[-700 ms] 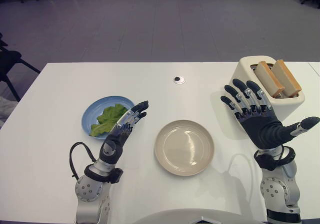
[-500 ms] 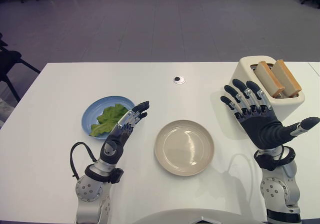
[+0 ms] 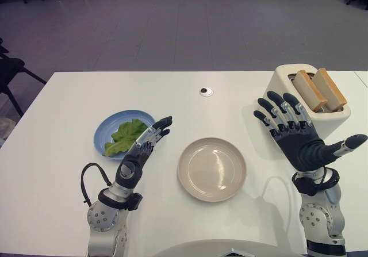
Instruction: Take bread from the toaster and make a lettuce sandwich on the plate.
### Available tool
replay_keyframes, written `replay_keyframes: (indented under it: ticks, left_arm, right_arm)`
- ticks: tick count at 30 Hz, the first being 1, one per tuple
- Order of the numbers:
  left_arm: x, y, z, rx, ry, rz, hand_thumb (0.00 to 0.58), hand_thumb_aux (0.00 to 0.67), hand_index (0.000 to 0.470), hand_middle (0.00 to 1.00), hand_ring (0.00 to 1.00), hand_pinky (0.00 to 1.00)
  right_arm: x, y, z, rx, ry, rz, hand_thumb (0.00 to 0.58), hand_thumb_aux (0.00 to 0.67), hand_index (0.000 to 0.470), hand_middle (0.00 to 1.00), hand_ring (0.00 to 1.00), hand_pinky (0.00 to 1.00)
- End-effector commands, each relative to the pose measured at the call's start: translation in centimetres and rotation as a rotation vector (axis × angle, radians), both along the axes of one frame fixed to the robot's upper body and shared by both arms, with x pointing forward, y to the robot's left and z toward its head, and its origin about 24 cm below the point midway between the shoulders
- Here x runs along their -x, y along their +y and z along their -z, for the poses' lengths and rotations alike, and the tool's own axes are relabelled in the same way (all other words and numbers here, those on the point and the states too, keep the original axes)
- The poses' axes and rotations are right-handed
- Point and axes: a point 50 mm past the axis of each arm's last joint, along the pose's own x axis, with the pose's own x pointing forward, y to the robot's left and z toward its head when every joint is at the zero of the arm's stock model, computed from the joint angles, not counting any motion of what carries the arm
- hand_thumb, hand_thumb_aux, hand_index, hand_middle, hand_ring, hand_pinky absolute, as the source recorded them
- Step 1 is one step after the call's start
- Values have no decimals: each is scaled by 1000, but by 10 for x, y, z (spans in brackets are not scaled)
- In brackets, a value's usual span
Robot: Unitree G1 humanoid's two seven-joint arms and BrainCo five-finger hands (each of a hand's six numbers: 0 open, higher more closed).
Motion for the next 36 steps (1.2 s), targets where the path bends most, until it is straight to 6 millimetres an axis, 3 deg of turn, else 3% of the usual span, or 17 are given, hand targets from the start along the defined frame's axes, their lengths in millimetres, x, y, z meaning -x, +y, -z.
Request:
replay_keyframes:
  ticks: [1,3,5,11,17,18,19,20,21,24,27,28,29,31,32,34,36]
  left_arm:
    - [-3,-2,3,-28,14,11,0,0,0,0,0,0]
    - [-3,-4,4,-30,18,14,0,0,0,0,0,0]
    - [-2,-5,7,-28,23,5,0,0,0,0,0,0]
    - [-3,-10,9,-24,23,0,0,0,0,0,0,0]
    - [-4,-10,10,-23,22,3,0,0,0,0,0,0]
    - [-4,-10,10,-23,22,3,0,0,0,0,0,0]
    - [-4,-10,10,-22,21,3,0,0,0,0,0,0]
    - [-4,-10,10,-21,21,3,0,0,0,0,0,0]
    - [-4,-10,10,-21,21,4,0,0,0,0,0,0]
    - [-4,-11,10,-20,20,7,0,0,0,0,0,0]
    - [-4,-11,9,-19,19,11,0,0,0,0,0,0]
    - [-4,-11,9,-19,19,12,0,0,0,0,0,0]
    - [-4,-11,9,-19,19,12,0,0,0,0,0,0]
    - [-4,-11,9,-19,19,12,0,0,0,0,0,0]
    - [-4,-11,9,-19,19,12,0,0,0,0,0,0]
    - [-4,-11,9,-19,19,10,0,0,0,0,0,0]
    - [-4,-11,9,-18,18,10,0,0,0,0,0,0]
  right_arm:
    - [-11,-33,-25,316,-118,355,0,0,0,0,0,0]
    - [-18,-71,-56,509,-208,603,0,0,0,0,0,0]
    - [-32,-108,-68,706,-186,812,0,0,0,0,0,0]
    - [-55,-178,-29,1092,13,1117,0,0,0,0,0,0]
    - [-60,-196,-7,1223,57,1199,0,0,0,0,0,0]
    - [-60,-197,-3,1228,71,1201,156,97,68,0,0,0]
    - [-61,-198,0,1234,77,1195,441,342,240,0,0,0]
    - [-62,-196,2,1238,75,1184,493,410,288,0,0,0]
    - [-63,-193,4,1239,64,1168,500,420,295,0,0,0]
    - [-65,-183,6,1228,29,1126,493,410,288,0,0,0]
    - [-65,-180,7,1214,21,1111,441,342,240,0,0,0]
    - [-66,-179,7,1211,21,1110,392,289,203,0,0,0]
    - [-66,-179,7,1209,21,1108,398,294,206,0,0,0]
    - [-67,-177,7,1203,17,1100,258,171,120,0,0,0]
    - [-67,-176,6,1194,15,1097,83,50,35,0,0,0]
    - [-67,-176,2,1178,6,1103,45,26,18,0,0,0]
    - [-67,-177,-3,1166,-9,1119,53,32,22,0,0,0]
